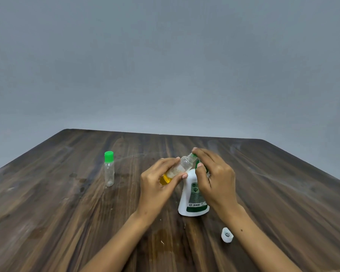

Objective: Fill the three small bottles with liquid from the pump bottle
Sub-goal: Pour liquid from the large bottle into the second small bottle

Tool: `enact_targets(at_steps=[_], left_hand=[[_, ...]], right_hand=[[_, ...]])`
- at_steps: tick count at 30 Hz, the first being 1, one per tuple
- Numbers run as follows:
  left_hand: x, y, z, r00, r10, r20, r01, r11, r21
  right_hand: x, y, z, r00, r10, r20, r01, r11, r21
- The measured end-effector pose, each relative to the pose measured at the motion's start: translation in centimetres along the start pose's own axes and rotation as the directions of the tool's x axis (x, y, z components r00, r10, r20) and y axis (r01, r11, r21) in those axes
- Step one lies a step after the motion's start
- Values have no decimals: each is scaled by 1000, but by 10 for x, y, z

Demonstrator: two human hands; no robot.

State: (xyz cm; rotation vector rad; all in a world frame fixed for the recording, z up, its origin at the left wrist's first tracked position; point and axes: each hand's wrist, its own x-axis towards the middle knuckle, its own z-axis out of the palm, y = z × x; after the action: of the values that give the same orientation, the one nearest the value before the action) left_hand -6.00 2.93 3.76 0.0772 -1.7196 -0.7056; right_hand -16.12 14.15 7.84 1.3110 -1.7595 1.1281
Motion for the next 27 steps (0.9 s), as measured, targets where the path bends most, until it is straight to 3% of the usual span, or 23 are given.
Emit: enact_targets(at_steps=[27], left_hand=[[1, -2, -1, 1000, 6, -28, -6, 1000, -14]], right_hand=[[7, 3, -5, 1000, -13, 27, 12, 1000, 15]])
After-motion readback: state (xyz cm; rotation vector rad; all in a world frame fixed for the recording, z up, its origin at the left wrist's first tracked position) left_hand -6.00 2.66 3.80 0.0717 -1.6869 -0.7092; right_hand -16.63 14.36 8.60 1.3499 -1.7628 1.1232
